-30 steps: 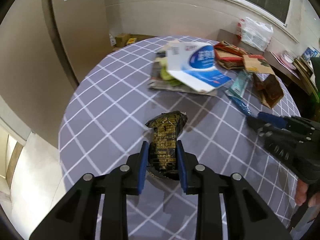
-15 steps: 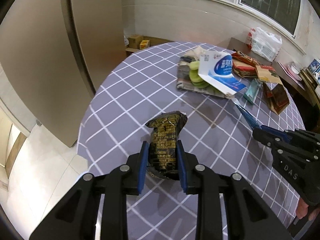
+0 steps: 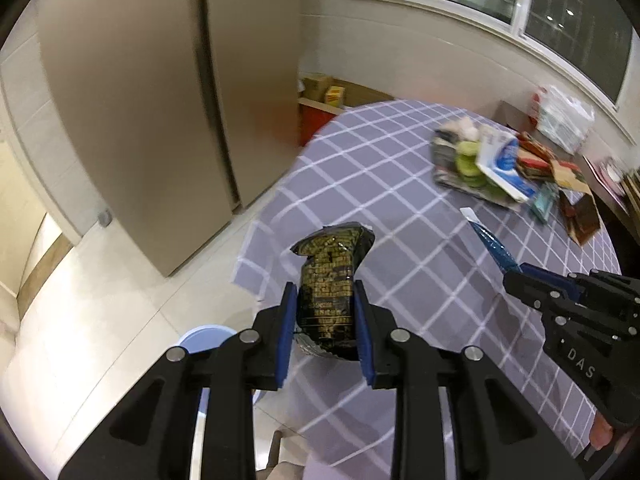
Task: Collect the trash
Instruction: 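Grasp the dark snack bag with the left tool while the right tool grasps the blue toothpaste tube, then carry the snack bag and toothpaste tube with both tools over the bucket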
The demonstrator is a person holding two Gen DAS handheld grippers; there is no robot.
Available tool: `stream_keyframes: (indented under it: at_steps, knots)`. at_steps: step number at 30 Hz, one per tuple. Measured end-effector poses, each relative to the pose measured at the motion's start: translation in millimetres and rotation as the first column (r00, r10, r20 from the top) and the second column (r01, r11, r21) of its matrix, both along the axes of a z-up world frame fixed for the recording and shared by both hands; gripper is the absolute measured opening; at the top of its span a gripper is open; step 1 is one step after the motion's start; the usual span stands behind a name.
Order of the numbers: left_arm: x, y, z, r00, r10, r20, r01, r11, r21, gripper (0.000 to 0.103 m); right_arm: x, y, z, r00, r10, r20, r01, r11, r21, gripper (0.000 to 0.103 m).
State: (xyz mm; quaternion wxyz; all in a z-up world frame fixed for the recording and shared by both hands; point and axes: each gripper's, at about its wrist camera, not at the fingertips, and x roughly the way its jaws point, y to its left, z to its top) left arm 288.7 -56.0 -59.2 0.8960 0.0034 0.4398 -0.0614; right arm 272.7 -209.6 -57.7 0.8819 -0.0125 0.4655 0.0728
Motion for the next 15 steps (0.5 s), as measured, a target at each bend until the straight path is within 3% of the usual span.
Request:
stream_keyframes:
  at_steps: [15]
  knots:
    - [-27, 108, -10, 0.973, 0.231, -0.015, -0.232, 0.973, -0.016, 0.027, -2, 112, -5, 0.975, 0.221, -0.016, -0.221, 0.975, -0.012, 0.013]
